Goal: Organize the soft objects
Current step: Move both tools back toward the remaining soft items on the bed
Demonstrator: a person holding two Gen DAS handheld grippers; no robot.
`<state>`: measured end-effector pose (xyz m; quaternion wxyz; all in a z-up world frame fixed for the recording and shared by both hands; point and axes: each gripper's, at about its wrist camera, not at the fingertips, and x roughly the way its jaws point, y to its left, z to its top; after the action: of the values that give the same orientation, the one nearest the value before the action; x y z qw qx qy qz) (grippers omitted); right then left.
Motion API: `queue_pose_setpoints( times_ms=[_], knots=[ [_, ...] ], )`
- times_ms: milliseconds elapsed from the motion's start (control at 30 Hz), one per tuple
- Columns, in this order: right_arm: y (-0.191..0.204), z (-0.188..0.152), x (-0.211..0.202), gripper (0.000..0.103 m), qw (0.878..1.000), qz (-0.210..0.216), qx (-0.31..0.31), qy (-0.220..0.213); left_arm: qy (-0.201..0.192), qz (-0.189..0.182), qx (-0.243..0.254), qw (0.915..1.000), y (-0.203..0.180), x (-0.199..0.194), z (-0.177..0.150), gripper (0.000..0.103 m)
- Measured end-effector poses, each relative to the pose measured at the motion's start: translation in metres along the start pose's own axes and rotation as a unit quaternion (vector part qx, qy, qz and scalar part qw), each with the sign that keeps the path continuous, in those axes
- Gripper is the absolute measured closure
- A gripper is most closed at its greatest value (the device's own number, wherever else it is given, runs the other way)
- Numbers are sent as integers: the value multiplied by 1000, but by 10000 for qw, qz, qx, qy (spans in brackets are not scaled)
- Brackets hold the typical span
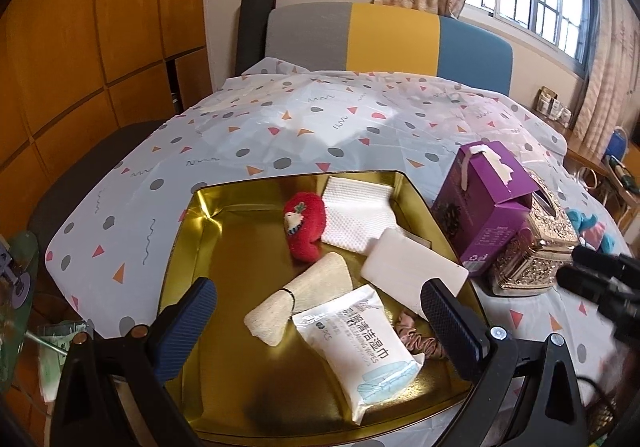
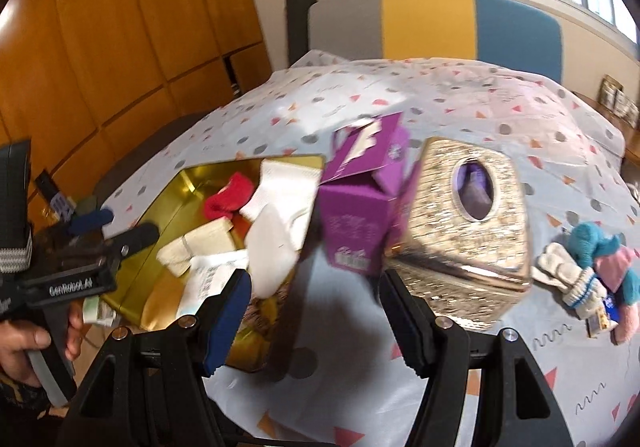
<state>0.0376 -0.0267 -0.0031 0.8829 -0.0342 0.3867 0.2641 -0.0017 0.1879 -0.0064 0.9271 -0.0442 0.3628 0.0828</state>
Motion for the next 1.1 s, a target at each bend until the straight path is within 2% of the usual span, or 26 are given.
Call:
queue_pose_setpoints(
  times_ms=[267, 433, 567, 667, 800, 900, 933, 967, 1033, 1100],
  knots=[
    [-57, 5, -23, 35, 9954, -447, 775, -330, -11, -107, 266, 9996, -15, -1, -1, 0],
    [-111, 4, -43, 35, 9825, -1023, 1455, -543, 4, -230, 419, 9989, -25, -2, -2, 0],
    [-157, 0, -62, 35, 9640, -1623, 1977, -727, -5, -442, 547, 9975, -34, -4, -1, 0],
    [-193, -7, -79, 35, 9435, -2181, 2325, -906, -46, -602, 635, 9962, -42, -7, 1, 0],
    [-244, -25, -96, 35, 9040, -2982, 2874, -1059, 46, -1054, 686, 9920, -59, -11, 8, 3],
    [-271, -46, -105, 35, 8769, -3298, 3309, -1127, 47, -1290, 978, 9868, -80, -15, 13, 5],
    [-278, -51, -107, 35, 8700, -3265, 3528, -1098, 14, -1369, 1109, 9844, -88, -17, 15, 5],
    [-284, -55, -111, 35, 8670, -3064, 3746, -1186, -31, -1468, 1246, 9813, -98, -20, 17, 5],
    [-291, -59, -115, 35, 8619, -2992, 3886, -1284, -80, -1732, 1524, 9730, -119, -26, 20, 5],
    [-292, -60, -118, 35, 8636, -2902, 3898, -1344, -87, -2052, 1785, 9623, -145, -31, 24, 5]
  ],
)
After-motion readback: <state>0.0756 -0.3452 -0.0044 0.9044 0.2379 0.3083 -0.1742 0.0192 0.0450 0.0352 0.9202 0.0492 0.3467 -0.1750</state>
